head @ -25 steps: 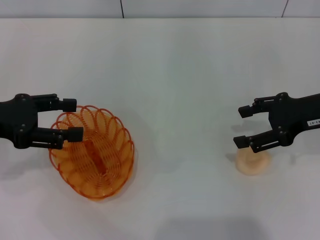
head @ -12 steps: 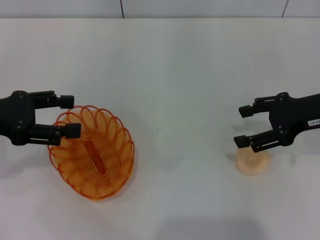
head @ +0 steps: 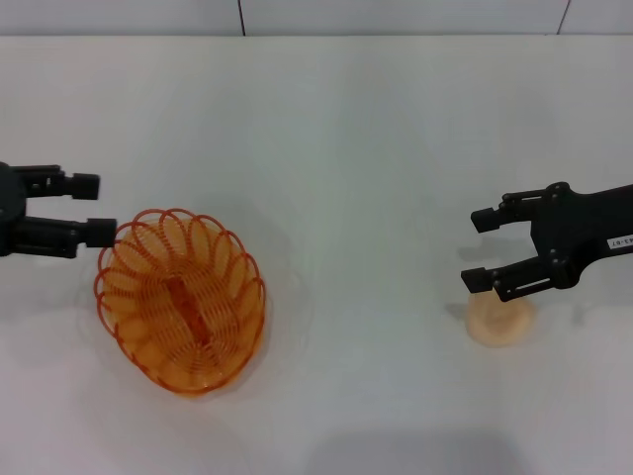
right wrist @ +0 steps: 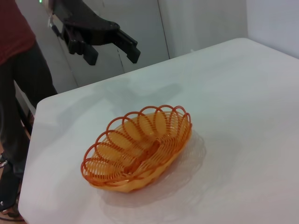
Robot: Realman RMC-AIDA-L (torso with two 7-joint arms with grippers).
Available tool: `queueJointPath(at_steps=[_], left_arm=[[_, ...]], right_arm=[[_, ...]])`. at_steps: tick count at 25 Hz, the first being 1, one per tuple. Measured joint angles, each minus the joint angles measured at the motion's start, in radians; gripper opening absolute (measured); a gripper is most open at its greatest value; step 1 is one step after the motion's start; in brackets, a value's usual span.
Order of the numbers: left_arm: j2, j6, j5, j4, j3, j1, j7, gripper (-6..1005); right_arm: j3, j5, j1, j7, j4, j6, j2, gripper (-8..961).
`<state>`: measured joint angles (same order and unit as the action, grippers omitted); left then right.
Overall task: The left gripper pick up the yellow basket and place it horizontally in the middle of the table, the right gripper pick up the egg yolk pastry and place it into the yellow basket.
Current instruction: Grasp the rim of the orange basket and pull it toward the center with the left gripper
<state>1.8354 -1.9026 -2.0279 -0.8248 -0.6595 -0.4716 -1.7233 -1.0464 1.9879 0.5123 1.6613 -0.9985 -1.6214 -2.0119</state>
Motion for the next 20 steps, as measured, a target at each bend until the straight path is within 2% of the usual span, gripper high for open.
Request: queueJointPath(at_steps=[4,10,13,20], left_arm=[[-0.027,0.004,-0.113,-0.058,0.01,-0.026,-0.072,892],[-0.061,0.002,-0.305,-0.066,0.027,-0.116,-0.131,891],[-0.071,-0.004,-0.412,-0.068,0.025,-0.17,-0.153,891],[-0.073,-0.018,-0.647,-0.077,0.017,-0.278,-0.192,891]], right_arm=[[-0.001,-0.001,0.0,0.0,0.0,0.0,0.0,825],[0.0,-0.003,-0.001,0.0,0.0,0.001,-0.002,823],[-0.002,-0.01,0.002,0.0,0.0,0.001,-0.002,822],[-0.002,-0.03,0.013,0.001,0.0,0.002,-0.002,819]])
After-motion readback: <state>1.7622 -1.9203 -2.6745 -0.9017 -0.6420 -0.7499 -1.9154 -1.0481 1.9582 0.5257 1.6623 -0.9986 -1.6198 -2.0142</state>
